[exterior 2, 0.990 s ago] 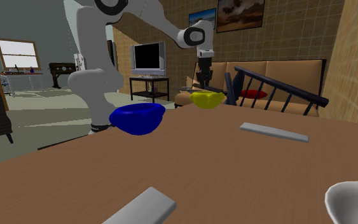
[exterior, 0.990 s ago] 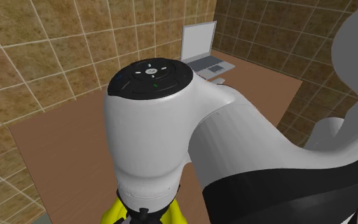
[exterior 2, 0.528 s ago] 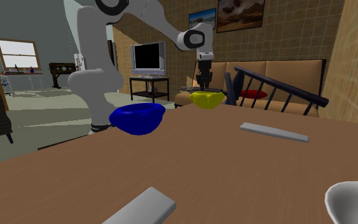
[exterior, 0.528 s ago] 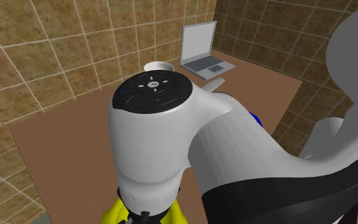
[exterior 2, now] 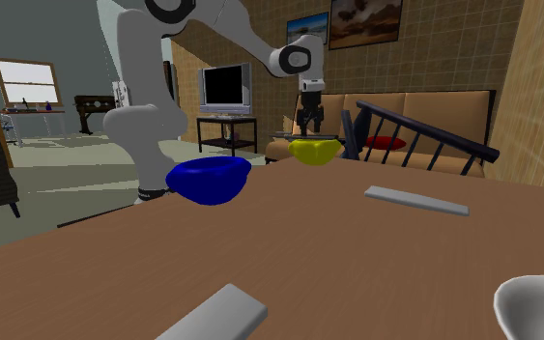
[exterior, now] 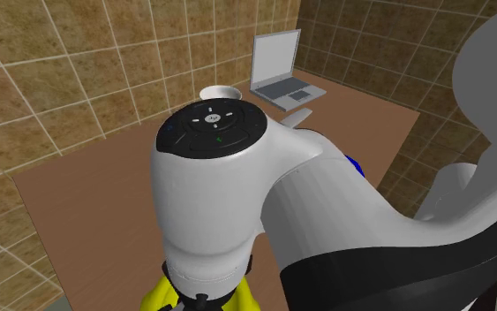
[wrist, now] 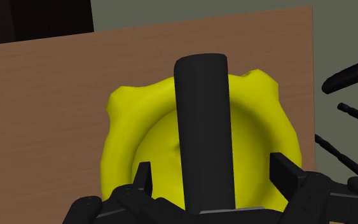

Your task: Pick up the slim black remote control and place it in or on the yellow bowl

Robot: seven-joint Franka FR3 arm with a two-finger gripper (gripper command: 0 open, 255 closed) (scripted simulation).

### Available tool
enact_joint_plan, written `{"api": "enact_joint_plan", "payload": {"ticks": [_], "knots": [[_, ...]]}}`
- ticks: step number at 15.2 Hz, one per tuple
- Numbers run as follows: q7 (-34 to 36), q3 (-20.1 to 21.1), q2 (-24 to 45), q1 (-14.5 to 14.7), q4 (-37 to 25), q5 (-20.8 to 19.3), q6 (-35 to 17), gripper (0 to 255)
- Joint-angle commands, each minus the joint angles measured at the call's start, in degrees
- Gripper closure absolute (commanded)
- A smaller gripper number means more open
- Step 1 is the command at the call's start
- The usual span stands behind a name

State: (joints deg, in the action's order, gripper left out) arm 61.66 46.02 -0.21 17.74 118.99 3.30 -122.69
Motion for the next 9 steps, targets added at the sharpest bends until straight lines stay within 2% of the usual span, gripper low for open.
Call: {"api": "enact_joint_plan", "payload": {"ticks": [1,4,9], "knots": [[-0.65,-0.17,-1.13,-0.16,-1.06,0.9,1.89,0],[-2.03,-0.8,-3.69,-0.5,-4.43,2.77,7.17,0],[-2.03,-0.81,-3.69,-0.48,-4.43,2.77,7.17,0]]}}
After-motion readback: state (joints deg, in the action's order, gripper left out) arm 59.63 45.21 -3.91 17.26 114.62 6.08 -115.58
